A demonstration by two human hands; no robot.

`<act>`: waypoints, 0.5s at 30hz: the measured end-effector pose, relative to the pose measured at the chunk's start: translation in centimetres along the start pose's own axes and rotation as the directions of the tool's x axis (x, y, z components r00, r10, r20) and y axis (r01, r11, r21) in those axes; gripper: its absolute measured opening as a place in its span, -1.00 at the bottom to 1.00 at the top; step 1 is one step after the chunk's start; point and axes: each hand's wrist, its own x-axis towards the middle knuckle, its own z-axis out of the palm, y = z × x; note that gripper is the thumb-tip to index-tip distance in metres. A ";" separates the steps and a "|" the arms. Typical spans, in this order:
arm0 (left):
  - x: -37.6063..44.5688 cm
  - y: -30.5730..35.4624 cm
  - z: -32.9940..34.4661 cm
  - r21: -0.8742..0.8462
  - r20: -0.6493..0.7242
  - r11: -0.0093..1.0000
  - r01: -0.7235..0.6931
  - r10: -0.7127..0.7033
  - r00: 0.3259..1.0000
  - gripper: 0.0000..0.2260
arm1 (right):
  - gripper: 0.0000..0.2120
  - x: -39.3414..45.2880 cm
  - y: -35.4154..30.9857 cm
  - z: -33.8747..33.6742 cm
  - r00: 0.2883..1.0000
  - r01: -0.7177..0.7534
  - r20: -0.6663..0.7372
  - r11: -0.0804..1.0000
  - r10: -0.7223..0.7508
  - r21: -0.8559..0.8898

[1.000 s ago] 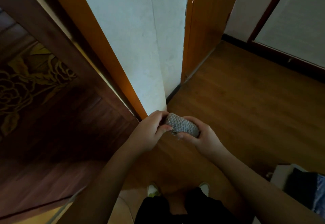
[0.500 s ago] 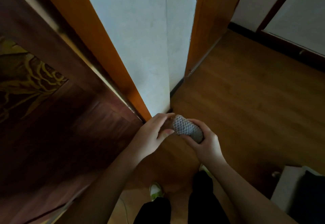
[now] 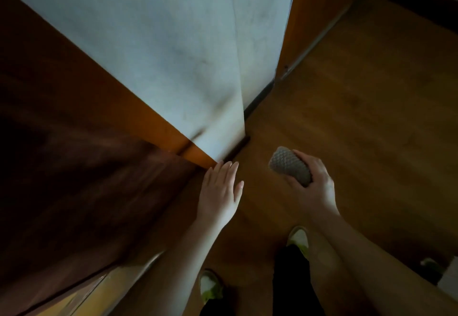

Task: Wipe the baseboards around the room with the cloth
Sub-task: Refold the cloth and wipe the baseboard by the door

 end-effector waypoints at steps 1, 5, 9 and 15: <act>0.4 -0.6 2.1 0.007 0.011 1.000 0.013 -0.013 1.000 -0.54 | -0.44 0.1 1.6 1.3 1.000 -0.004 0.001 1.000 0.004 0.001; 2.1 -4.7 9.7 0.080 0.052 0.995 -0.053 0.049 0.997 -0.53 | -0.44 0.2 8.1 7.1 0.999 -0.020 0.034 1.000 0.019 0.010; 4.4 -8.6 15.5 0.168 0.082 0.960 -0.223 0.212 0.974 -0.50 | -0.48 0.9 13.2 12.4 0.999 0.011 0.048 1.000 -0.010 -0.005; 6.6 -13.1 26.6 0.261 0.284 0.932 -0.251 0.175 0.943 -0.33 | -0.49 3.2 22.2 20.1 0.997 0.029 0.077 0.998 -0.024 -0.059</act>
